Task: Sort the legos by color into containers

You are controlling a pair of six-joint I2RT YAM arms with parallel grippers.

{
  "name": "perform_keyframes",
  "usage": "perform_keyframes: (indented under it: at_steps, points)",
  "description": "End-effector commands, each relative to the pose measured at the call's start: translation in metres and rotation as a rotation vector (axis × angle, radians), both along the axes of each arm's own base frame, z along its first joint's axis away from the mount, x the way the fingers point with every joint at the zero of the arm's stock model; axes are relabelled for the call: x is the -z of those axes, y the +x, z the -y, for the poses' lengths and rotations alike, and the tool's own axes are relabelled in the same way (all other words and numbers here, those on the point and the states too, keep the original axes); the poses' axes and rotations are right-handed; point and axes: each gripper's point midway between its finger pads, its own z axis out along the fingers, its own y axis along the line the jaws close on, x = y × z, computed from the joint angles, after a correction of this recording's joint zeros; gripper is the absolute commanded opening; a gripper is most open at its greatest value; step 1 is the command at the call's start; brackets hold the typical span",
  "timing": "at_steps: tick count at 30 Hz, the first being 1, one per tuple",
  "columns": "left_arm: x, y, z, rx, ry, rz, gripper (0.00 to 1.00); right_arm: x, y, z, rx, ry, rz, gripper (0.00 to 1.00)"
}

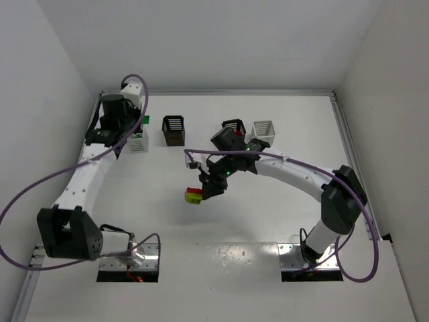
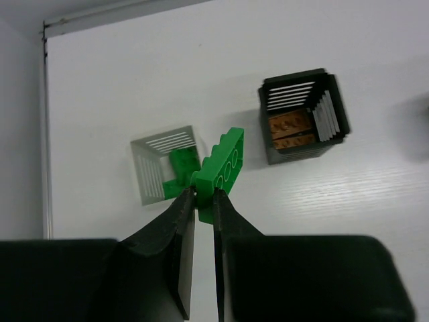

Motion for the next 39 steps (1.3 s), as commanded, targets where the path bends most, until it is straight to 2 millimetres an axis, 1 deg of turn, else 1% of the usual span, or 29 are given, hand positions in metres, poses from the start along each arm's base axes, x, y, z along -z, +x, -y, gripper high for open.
perform_keyframes:
  at_steps: [1, 4, 5, 6, 8, 10, 13, 14, 16, 17, 19, 21, 23, 24, 25, 26, 27, 28, 29, 30, 31, 32, 33, 34, 35, 36, 37, 38, 39]
  points:
    - [0.003, 0.014, -0.028, -0.112, 0.067, -0.056, 0.00, -0.015, 0.009, 0.001, 0.025, 0.030, 0.082, 0.00]
    - [0.027, 0.023, -0.034, -0.131, 0.080, -0.129, 0.00, -0.012, 0.014, 0.006, 0.052, 0.018, 0.090, 0.00]
    - [0.027, 0.025, -0.041, -0.155, 0.086, -0.131, 0.00, -0.013, 0.015, 0.004, 0.058, 0.023, 0.090, 0.00]
    - [0.033, 0.029, -0.044, -0.172, 0.097, -0.148, 0.00, -0.008, 0.015, 0.007, 0.067, 0.007, 0.092, 0.00]
    - [0.040, 0.031, -0.048, -0.189, 0.110, -0.171, 0.00, -0.009, 0.017, 0.006, 0.067, 0.014, 0.098, 0.00]
    - [0.050, 0.032, -0.058, -0.225, 0.131, -0.204, 0.00, -0.005, 0.019, 0.007, 0.086, 0.003, 0.103, 0.00]
    - [0.054, 0.032, -0.063, -0.251, 0.148, -0.215, 0.00, -0.006, 0.025, 0.008, 0.109, 0.001, 0.111, 0.00]
    - [0.057, 0.030, -0.069, -0.264, 0.162, -0.225, 0.00, -0.005, 0.027, 0.009, 0.122, -0.006, 0.109, 0.00]
    - [0.066, 0.030, -0.073, -0.281, 0.177, -0.248, 0.00, -0.006, 0.029, 0.008, 0.137, -0.005, 0.114, 0.00]
    - [0.066, 0.030, -0.075, -0.289, 0.182, -0.248, 0.04, -0.003, 0.030, 0.008, 0.149, -0.009, 0.113, 0.00]
    - [0.076, 0.031, -0.080, -0.304, 0.190, -0.274, 0.18, -0.004, 0.034, 0.008, 0.165, -0.009, 0.120, 0.00]
    - [0.077, 0.030, -0.085, -0.303, 0.174, -0.277, 0.31, -0.004, 0.038, 0.008, 0.186, -0.013, 0.131, 0.00]
    - [0.079, 0.033, -0.075, -0.256, 0.142, -0.277, 0.46, -0.004, 0.047, 0.007, 0.235, -0.019, 0.147, 0.00]
    - [0.076, 0.032, -0.078, -0.240, 0.125, -0.270, 0.46, -0.006, 0.052, 0.006, 0.258, -0.013, 0.161, 0.00]
    - [0.063, 0.033, -0.064, -0.162, 0.065, -0.232, 0.46, -0.007, 0.058, 0.009, 0.295, -0.022, 0.183, 0.00]
    - [0.053, 0.032, -0.056, -0.116, 0.017, -0.197, 0.46, -0.007, 0.061, 0.008, 0.335, -0.024, 0.173, 0.00]
    - [0.051, 0.025, -0.052, -0.077, -0.042, -0.178, 0.46, -0.008, 0.070, 0.009, 0.376, -0.014, 0.183, 0.00]
    - [0.031, 0.026, -0.028, 0.057, -0.132, -0.087, 0.47, -0.009, 0.076, 0.012, 0.427, -0.020, 0.200, 0.00]
    - [0.018, 0.019, -0.019, 0.108, -0.169, -0.034, 0.49, -0.011, 0.081, 0.012, 0.460, -0.017, 0.204, 0.00]
    - [-0.002, 0.000, -0.004, 0.171, -0.194, 0.038, 0.51, -0.018, 0.086, 0.010, 0.511, 0.005, 0.202, 0.00]
    - [-0.014, -0.010, 0.010, 0.228, -0.239, 0.077, 0.55, -0.019, 0.095, 0.014, 0.566, -0.004, 0.220, 0.00]
    - [-0.028, -0.022, 0.031, 0.344, -0.294, 0.115, 0.64, -0.020, 0.099, 0.014, 0.613, -0.003, 0.210, 0.00]
    - [-0.036, -0.043, 0.060, 0.441, -0.359, 0.113, 0.67, -0.024, 0.109, 0.017, 0.669, -0.005, 0.235, 0.00]
    - [-0.037, -0.049, 0.069, 0.456, -0.379, 0.106, 0.67, -0.031, 0.115, 0.016, 0.695, 0.012, 0.248, 0.00]
    - [-0.037, -0.061, 0.085, 0.516, -0.424, 0.087, 0.67, -0.030, 0.120, 0.016, 0.721, 0.004, 0.253, 0.00]
    - [-0.040, -0.068, 0.096, 0.543, -0.456, 0.085, 0.67, -0.044, 0.128, 0.013, 0.757, 0.035, 0.267, 0.00]
    - [-0.034, -0.079, 0.114, 0.568, -0.516, 0.041, 0.67, -0.046, 0.138, 0.014, 0.791, 0.033, 0.295, 0.00]
    - [-0.037, -0.086, 0.124, 0.596, -0.537, 0.031, 0.67, -0.052, 0.143, 0.011, 0.811, 0.044, 0.302, 0.00]
    - [-0.033, -0.090, 0.132, 0.608, -0.560, 0.010, 0.67, -0.058, 0.146, 0.011, 0.821, 0.052, 0.312, 0.00]
